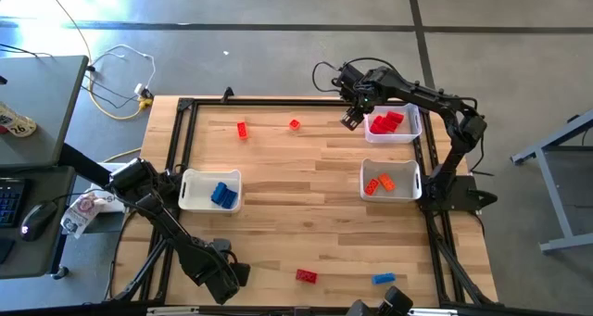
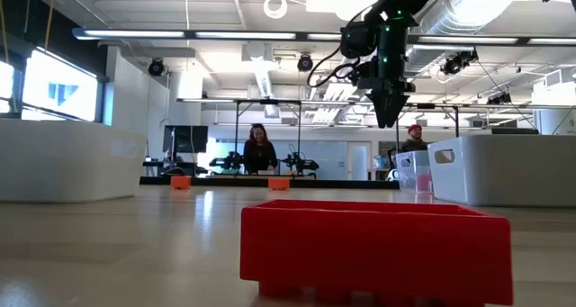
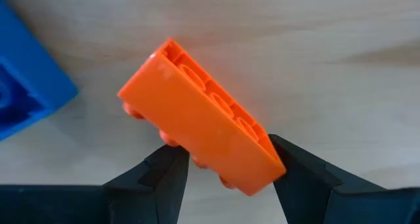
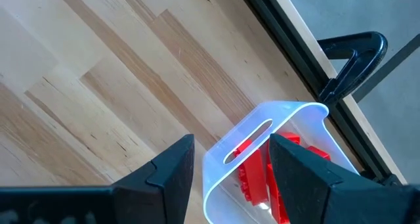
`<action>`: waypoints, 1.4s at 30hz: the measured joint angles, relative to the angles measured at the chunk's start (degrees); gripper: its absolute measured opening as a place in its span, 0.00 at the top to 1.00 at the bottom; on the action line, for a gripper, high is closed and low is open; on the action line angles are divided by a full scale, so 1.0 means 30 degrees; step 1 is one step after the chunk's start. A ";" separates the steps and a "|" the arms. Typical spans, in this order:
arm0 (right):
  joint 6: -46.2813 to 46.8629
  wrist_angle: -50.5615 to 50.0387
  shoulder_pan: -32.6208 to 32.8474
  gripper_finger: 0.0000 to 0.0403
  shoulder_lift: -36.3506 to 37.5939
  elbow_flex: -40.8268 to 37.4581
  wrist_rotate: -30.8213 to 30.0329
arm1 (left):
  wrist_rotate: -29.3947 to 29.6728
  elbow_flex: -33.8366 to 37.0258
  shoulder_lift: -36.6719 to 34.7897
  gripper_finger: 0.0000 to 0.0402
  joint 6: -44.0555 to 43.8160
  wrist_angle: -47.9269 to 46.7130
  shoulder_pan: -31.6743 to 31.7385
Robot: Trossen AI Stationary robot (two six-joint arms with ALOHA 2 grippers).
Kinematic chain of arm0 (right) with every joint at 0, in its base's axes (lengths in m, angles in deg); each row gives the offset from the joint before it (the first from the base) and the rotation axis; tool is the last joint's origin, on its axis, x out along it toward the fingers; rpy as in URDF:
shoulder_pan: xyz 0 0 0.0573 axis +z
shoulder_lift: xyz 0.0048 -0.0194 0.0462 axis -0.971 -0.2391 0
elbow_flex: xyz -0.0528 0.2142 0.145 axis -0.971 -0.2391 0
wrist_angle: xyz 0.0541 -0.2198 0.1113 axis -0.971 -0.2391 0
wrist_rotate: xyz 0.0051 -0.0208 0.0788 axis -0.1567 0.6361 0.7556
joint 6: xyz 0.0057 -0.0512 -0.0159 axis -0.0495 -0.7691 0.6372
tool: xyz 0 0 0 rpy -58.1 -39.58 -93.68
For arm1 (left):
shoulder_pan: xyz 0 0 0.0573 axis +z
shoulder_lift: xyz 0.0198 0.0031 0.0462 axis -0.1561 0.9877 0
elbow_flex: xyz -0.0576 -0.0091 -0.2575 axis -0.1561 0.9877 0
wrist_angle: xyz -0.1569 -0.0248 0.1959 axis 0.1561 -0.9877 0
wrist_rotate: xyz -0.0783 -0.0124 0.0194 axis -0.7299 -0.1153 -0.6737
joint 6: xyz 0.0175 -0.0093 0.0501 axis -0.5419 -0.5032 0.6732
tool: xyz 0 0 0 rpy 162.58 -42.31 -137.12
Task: Sort & place blocks by color
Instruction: Put the orange game piece into the gray bin
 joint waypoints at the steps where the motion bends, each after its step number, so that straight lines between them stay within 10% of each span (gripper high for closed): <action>1: 0.0000 -0.0014 0.0000 0.54 0.0000 0.0000 0.0000 | 0.0000 0.0000 -0.0001 0.53 -0.0007 -0.0097 0.0000; 27: -0.0132 0.0838 0.0022 0.54 -0.0007 0.0000 -0.0039 | 0.1386 -0.0760 -0.0001 0.53 -0.2185 -0.0170 0.0270; 42: -0.0459 0.0851 0.0029 0.54 -0.0007 0.0000 -0.0034 | 0.0871 -0.5293 -0.0001 0.53 0.6596 -0.7623 0.0756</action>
